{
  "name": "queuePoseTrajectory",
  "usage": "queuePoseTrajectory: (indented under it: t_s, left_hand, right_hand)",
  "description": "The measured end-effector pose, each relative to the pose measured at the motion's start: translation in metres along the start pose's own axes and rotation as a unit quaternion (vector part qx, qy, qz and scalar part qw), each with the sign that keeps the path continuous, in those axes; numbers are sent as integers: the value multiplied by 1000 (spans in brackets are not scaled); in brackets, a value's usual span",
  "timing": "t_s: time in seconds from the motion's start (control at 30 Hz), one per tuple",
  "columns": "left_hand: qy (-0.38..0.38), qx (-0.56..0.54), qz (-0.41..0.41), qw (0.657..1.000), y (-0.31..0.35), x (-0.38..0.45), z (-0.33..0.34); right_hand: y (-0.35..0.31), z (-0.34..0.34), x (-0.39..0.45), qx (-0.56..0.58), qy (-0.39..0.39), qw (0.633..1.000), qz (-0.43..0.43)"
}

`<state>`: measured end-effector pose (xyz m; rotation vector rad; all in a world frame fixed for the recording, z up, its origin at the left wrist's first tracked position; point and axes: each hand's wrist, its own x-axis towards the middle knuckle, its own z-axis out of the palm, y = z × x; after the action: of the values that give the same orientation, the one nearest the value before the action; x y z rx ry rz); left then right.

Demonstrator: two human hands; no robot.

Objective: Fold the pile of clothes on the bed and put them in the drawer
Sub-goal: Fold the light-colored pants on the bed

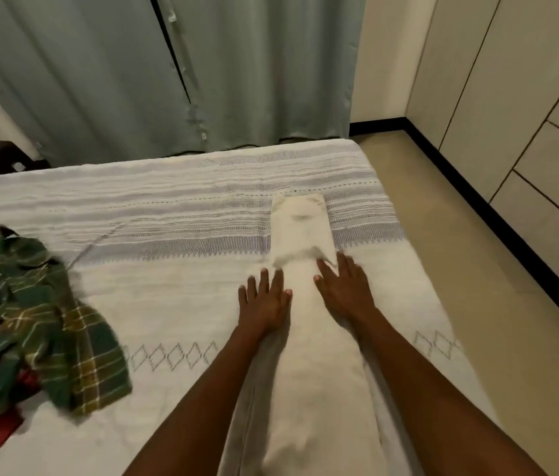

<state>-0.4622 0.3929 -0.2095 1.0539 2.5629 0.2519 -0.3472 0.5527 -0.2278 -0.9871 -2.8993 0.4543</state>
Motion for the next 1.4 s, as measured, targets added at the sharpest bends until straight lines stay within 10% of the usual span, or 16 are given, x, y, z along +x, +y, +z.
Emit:
queuePoseTrajectory:
  t_s: [0.17, 0.3, 0.53, 0.77, 1.0, 1.23, 1.4]
  left_hand:
    - [113, -52, 38, 992, 1, 106, -25]
    - [103, -351, -25, 930, -20, 201, -21]
    - [86, -570, -103, 811, 17, 264, -57]
    - [113, -589, -26, 800, 27, 190, -73]
    - [290, -376, 64, 878, 26, 39, -24]
    - [209, -357, -23, 910, 9, -106, 14]
    - [178, -317, -3, 931, 13, -189, 20]
  right_hand:
    - [11, -9, 110, 32, -1, 999, 8]
    - [16, -17, 180, 176, 13, 982, 74]
    - [17, 9, 255, 593, 23, 785, 181]
    - [15, -30, 195, 681, 44, 718, 139]
    - [-15, -10, 41, 544, 194, 809, 105]
    - [-19, -7, -97, 406, 191, 890, 85]
    - [-34, -14, -199, 529, 140, 831, 101]
